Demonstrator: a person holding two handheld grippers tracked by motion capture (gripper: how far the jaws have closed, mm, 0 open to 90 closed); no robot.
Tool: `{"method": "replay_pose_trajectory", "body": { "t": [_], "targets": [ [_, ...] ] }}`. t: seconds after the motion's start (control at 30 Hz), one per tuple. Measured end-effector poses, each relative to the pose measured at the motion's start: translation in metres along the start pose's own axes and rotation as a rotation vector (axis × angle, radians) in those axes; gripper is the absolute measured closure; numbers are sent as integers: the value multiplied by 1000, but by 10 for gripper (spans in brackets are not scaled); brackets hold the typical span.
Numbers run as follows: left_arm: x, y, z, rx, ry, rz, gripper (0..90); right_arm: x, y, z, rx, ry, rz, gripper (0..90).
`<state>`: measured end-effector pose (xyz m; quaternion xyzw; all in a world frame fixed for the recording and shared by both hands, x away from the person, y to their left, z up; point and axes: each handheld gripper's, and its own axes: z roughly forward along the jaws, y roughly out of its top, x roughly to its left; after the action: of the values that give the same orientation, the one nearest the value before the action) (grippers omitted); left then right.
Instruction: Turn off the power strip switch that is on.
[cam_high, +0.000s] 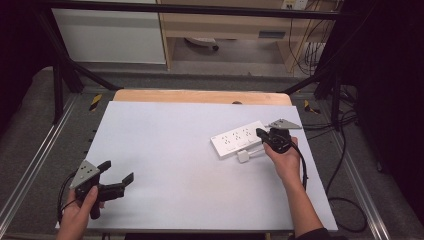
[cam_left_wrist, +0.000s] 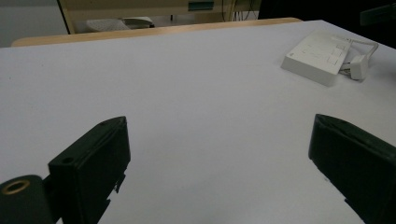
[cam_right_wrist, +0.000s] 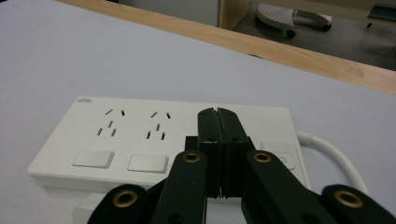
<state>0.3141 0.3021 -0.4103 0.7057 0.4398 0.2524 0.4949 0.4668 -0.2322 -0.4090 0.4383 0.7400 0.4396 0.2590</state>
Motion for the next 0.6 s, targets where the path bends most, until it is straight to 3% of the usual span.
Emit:
{"method": "replay_pose_trajectory", "body": {
  "t": [0.6],
  "targets": [
    [0,0,0,2,-1,5,53,5,-8,10,49,16,-10,892]
  ]
}}
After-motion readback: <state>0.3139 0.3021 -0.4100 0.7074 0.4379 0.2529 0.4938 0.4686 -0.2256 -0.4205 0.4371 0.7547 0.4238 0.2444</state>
